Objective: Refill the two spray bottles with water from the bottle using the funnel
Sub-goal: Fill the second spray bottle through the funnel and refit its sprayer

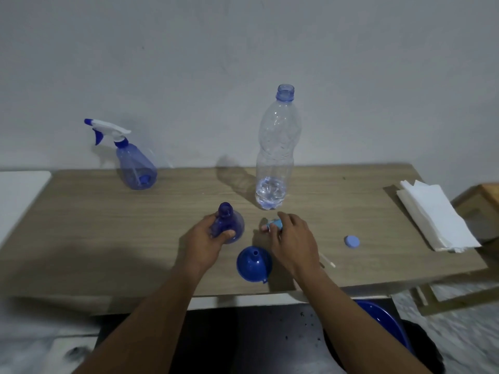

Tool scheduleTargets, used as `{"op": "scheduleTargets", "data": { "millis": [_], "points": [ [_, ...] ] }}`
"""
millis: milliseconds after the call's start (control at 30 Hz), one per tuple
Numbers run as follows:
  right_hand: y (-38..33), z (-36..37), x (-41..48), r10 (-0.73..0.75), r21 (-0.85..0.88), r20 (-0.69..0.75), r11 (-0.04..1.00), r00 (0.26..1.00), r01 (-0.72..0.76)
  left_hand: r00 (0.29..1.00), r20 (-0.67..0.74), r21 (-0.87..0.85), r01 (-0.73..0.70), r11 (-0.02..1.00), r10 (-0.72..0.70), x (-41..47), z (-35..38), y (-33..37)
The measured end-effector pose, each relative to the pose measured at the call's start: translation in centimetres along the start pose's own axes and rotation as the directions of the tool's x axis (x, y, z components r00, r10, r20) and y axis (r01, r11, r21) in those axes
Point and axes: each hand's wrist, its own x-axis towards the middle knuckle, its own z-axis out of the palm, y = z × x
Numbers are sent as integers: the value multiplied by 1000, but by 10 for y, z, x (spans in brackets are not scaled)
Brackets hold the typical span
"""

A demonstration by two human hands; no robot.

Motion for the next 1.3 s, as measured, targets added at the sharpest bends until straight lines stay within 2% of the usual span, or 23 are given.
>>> {"op": "scheduleTargets", "data": {
  "millis": [67,133,233,367,467,533,700,867,967,1100,1300],
  "points": [
    [-3,-4,-7,-106,82,69,992,992,100,1000,-3,-27,14,1000,-14,0,0,1],
    [-4,-4,-13,-186,135,275,979,943,154,1000,-11,-4,10,1000,-10,-1,0,4],
    [-9,0,-17,-205,160,481,977,852,144,1000,-3,-18,22,1000,-22,-4,-1,5],
    [-10,11,-15,-174,80,574,984,800,157,1000,-13,17,14,1000,-14,-5,0,5],
    [-12,12,-11,-177,32,559,981,810,192,999,-22,41,29,999,-28,-5,-1,4],
    [-14,9,-9,-170,56,524,985,835,165,999,-25,70,35,997,-34,-6,-1,7],
    [-14,-11,-4,-146,331,344,943,928,26,999,-47,45,18,999,-16,-9,0,9],
    [-36,-33,13,-65,645,169,762,984,-60,998,-56,123,21,992,-14,-11,-2,12],
    [-56,-40,26,-66,769,120,637,991,-51,998,-69,86,18,996,-12,-11,-2,17],
    [-76,-40,43,-142,812,108,584,984,-5,997,-47,96,62,993,-58,-11,-3,19],
    [-85,-16,59,-129,818,44,574,991,39,999,-44,54,7,999,-4,-12,-5,22]
  ]
}}
